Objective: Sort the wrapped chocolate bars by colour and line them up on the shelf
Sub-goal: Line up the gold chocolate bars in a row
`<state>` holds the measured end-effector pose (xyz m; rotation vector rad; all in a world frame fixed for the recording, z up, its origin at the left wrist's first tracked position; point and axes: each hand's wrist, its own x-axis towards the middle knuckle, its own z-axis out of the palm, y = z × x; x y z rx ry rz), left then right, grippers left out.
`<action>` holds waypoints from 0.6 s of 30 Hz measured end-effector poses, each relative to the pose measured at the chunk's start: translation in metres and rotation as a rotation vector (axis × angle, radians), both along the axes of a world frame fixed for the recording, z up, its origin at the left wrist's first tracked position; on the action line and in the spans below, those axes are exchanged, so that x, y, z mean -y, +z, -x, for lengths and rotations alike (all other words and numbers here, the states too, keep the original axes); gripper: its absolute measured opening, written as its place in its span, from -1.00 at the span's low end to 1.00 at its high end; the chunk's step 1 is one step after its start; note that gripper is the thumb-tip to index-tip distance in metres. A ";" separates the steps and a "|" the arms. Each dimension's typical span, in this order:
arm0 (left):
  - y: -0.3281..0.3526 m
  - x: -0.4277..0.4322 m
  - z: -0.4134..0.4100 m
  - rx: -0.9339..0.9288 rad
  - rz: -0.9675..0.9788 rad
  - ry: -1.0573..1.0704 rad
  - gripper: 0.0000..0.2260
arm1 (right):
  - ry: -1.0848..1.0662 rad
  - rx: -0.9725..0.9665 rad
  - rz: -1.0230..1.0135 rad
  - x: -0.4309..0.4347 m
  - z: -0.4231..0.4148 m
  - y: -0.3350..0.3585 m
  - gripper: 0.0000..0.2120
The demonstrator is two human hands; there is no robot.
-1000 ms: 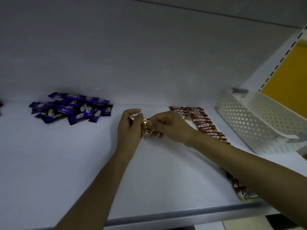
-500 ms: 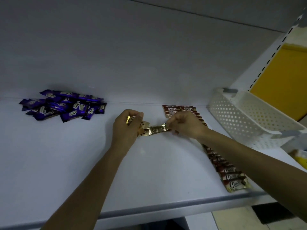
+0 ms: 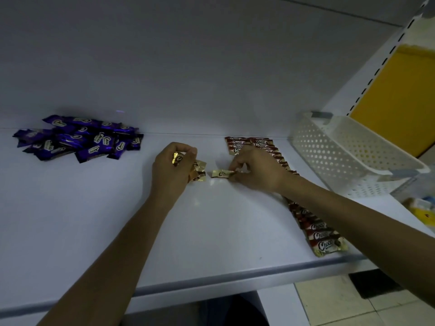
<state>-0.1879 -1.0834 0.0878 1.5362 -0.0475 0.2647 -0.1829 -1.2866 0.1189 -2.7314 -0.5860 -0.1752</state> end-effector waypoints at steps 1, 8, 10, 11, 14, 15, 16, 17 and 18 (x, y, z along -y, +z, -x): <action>0.000 0.000 0.000 -0.001 0.004 0.000 -0.90 | 0.045 0.002 0.019 0.001 0.004 0.000 -0.87; 0.000 0.000 0.000 -0.003 -0.038 0.002 -0.91 | 0.124 -0.052 -0.039 0.012 0.019 -0.001 -0.82; -0.001 0.000 0.001 0.010 -0.063 -0.003 -0.91 | 0.079 -0.021 -0.001 0.012 0.015 -0.005 -0.80; -0.002 0.000 0.001 0.014 -0.072 -0.006 -0.91 | 0.071 -0.022 0.028 0.012 0.013 -0.006 -0.82; 0.000 0.001 0.003 0.016 -0.054 -0.021 -0.94 | -0.015 -0.050 0.016 0.015 0.001 -0.005 -0.91; 0.000 0.002 0.003 0.015 -0.038 -0.025 -0.94 | -0.066 -0.011 0.019 0.017 -0.006 -0.004 -0.93; 0.002 0.003 0.004 0.011 -0.028 -0.024 -0.93 | -0.126 0.043 0.033 0.020 -0.013 -0.003 -0.95; 0.002 0.004 0.003 0.006 -0.029 -0.017 -0.91 | -0.187 0.083 0.046 0.023 -0.020 -0.003 -0.96; 0.002 0.004 0.003 0.002 -0.040 -0.009 -0.88 | -0.244 0.102 0.051 0.025 -0.026 -0.001 -0.95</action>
